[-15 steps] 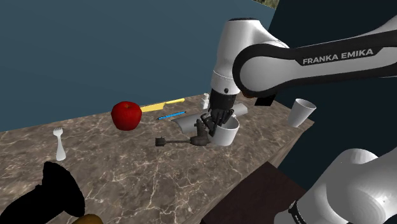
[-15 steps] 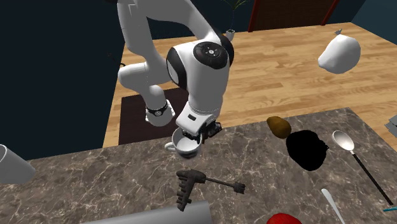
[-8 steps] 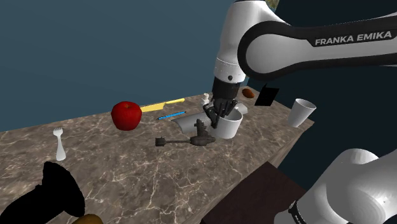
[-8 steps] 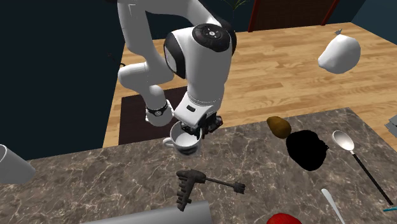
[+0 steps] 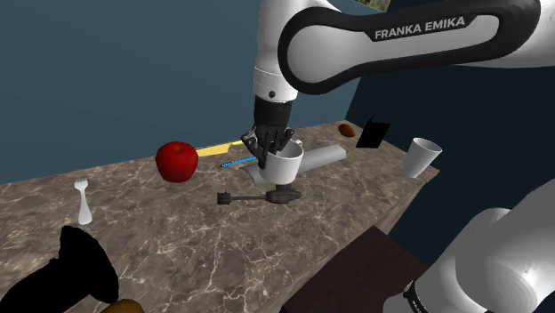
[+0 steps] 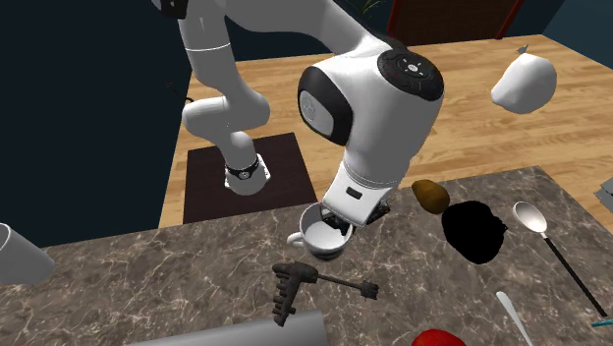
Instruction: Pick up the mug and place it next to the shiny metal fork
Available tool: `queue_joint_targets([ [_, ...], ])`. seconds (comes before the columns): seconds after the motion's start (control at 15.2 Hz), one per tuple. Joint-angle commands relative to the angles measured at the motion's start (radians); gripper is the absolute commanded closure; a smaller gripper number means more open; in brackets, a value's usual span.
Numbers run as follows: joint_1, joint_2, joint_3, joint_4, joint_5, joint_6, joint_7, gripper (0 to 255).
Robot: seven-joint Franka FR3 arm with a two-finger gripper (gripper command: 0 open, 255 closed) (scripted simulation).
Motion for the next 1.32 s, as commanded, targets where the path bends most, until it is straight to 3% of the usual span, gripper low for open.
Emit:
queue_joint_targets([
  [0.0, 0.001, 0.082, 0.023, 0.081, -0.033, -0.007, 0.042, 255],
  [0.26, 0.026, 0.259, 0.057, 0.271, -0.118, -0.042, 0.129, 255],
  [0.59, 0.102, 0.495, 0.069, 0.557, -0.232, -0.127, 0.219, 255],
  [0.92, 0.236, 0.763, 0.045, 0.950, -0.338, -0.273, 0.263, 255],
  [1.12, 0.359, 0.976, 0.010, 1.320, -0.397, -0.421, 0.250, 255],
  [1.25, 0.344, 0.957, 0.011, 1.257, -0.390, -0.379, 0.256, 255],
])
